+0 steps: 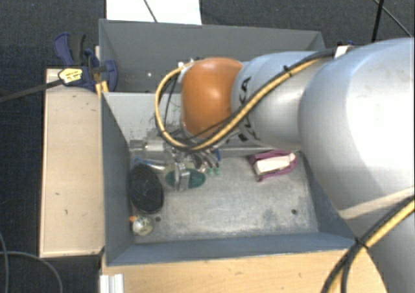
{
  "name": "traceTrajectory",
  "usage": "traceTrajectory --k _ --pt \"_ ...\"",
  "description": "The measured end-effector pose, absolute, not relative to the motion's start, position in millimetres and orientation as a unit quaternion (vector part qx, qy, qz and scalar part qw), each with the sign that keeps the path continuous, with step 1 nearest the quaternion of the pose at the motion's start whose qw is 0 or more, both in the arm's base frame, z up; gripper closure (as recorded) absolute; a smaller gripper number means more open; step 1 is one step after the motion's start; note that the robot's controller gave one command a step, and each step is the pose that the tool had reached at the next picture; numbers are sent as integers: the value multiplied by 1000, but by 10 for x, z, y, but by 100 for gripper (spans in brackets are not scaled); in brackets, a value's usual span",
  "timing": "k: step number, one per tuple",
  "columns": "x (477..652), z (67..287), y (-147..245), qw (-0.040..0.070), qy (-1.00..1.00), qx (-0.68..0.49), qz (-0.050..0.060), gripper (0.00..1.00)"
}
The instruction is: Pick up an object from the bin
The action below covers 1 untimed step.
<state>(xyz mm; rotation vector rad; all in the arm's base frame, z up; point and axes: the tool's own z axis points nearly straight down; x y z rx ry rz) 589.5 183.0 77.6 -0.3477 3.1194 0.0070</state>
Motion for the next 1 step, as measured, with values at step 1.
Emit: traceTrajectory --k 1 --pt "5812 2236 1803 6 991 -134 1 100"
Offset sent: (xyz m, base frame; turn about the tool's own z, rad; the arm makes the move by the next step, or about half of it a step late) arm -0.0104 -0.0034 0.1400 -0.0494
